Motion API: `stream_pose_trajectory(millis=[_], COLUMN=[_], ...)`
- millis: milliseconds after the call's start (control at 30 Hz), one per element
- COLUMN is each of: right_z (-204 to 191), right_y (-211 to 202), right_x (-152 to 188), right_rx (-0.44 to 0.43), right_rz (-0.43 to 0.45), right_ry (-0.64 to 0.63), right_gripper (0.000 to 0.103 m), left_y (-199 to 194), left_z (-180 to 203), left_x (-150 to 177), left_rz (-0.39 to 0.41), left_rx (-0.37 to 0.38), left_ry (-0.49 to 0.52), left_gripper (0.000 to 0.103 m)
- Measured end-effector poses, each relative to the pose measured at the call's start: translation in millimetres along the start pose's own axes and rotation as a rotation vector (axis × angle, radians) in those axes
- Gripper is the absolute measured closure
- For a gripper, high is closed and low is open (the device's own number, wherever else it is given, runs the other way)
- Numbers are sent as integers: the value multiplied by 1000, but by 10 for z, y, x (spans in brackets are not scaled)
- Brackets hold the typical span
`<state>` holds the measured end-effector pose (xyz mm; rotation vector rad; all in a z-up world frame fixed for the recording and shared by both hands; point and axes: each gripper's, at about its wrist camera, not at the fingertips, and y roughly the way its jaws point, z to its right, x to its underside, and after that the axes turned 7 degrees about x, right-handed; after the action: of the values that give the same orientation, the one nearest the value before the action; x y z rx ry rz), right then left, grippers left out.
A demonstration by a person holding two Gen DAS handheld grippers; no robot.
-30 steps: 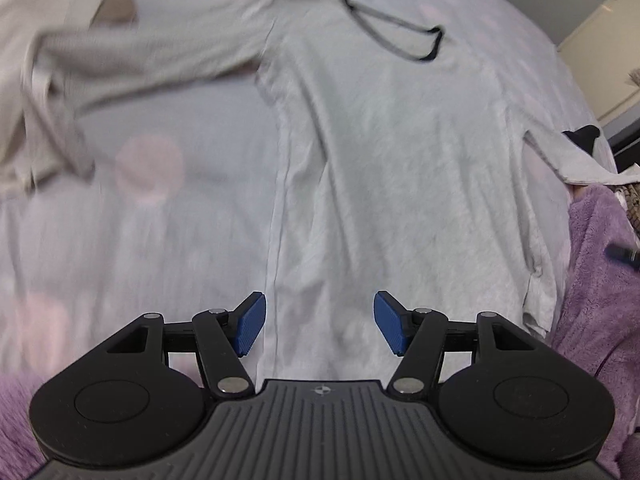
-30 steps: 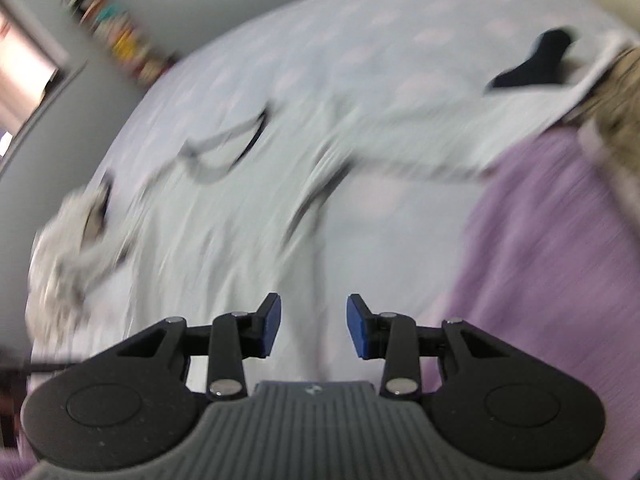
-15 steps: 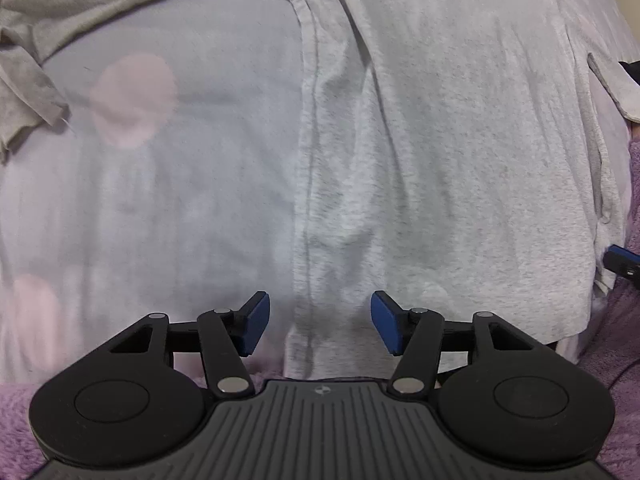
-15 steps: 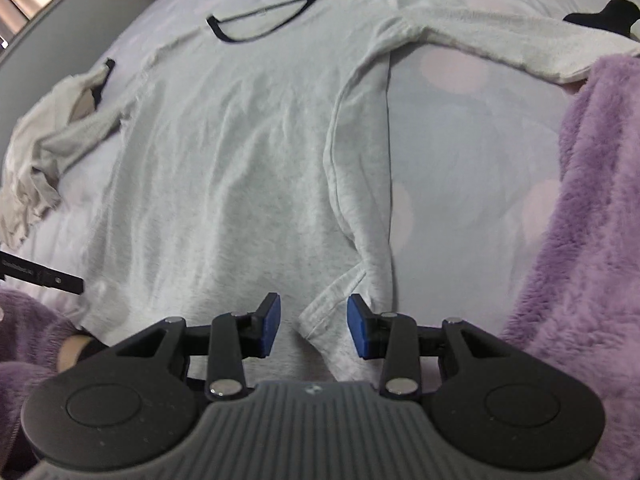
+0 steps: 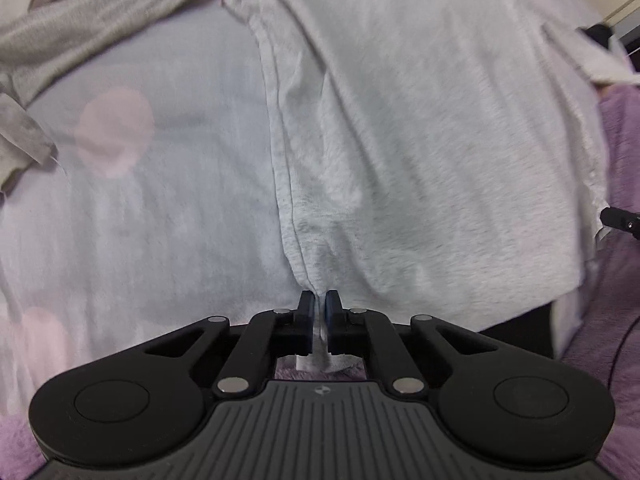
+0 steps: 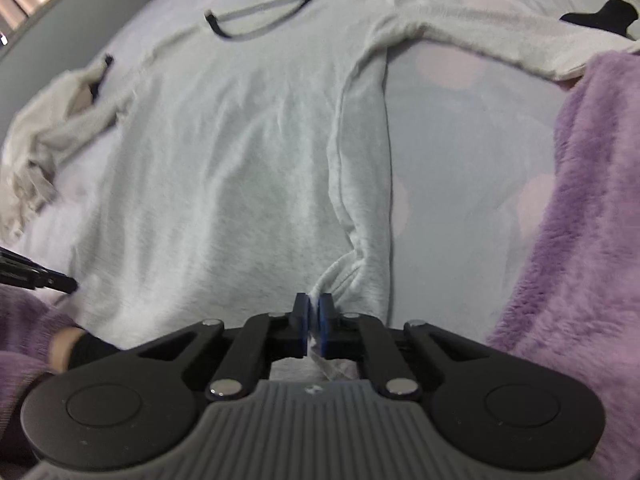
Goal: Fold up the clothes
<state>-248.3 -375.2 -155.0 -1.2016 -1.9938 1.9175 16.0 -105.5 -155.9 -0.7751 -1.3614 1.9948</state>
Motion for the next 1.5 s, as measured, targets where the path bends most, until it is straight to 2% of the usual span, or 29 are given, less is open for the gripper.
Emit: stream_pose_trajectory(millis=[233, 367, 467, 633, 833, 867, 967, 1100, 1267, 1367, 1500], right_z=[275, 476, 534, 482, 423, 411, 386, 368, 364, 440, 619], right_y=[-853, -1144, -1103, -803, -520, -514, -526, -599, -448, -235, 34], right_x=[-73, -77, -37, 21, 41, 31, -28, -190, -624, -926, -1256], right_rx=[42, 96, 128, 173, 208, 204, 196, 189, 168, 151, 136], right_rz=[169, 189, 145, 75, 2, -6, -9, 32, 99, 100, 113], right_ry=[51, 59, 36, -43, -125, -130, -140, -147, -125, -70, 17], right_gripper=[97, 98, 98, 98, 97, 96, 93, 79, 80, 79, 79], left_y=[-590, -751, -671, -370, -187, -187, -241, -434, -613, -651, -628], left_z=[21, -34, -118, -212, -310, -309, -317, -324, -342, -317, -410], left_x=[17, 3, 19, 18, -93, -102, -137, -242, -549, -763, -1037], left_rz=[111, 96, 54, -31, -85, -88, -81, -16, 106, 177, 279], left_rx=[85, 76, 49, 16, 26, 26, 36, 68, 75, 73, 72], left_ry=[-15, -26, -38, -45, -108, -113, -121, -119, -113, -118, -149], left_gripper=[100, 100, 100, 100, 98, 96, 81, 71, 70, 62, 61])
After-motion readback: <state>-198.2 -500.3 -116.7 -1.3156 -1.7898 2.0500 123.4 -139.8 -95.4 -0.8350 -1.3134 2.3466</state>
